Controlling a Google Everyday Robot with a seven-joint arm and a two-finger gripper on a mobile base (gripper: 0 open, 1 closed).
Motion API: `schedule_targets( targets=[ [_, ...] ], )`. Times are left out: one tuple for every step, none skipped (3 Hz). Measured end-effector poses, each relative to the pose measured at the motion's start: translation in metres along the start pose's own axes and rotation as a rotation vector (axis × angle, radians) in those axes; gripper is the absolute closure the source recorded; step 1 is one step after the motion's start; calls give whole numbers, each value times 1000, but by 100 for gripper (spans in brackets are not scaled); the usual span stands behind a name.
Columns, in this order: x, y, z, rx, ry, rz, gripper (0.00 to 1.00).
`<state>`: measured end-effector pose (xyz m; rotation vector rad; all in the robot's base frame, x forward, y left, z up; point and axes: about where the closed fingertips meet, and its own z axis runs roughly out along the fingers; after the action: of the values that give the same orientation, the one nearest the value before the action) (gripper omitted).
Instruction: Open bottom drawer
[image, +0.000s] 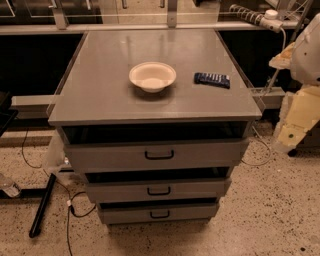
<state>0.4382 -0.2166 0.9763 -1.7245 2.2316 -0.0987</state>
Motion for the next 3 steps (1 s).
schedule_targets(
  targets=[
    [0, 0, 0, 0, 0, 0, 0],
    [2, 8, 11, 27, -14, -49, 0],
    [13, 25, 44, 59, -56, -135, 0]
  ],
)
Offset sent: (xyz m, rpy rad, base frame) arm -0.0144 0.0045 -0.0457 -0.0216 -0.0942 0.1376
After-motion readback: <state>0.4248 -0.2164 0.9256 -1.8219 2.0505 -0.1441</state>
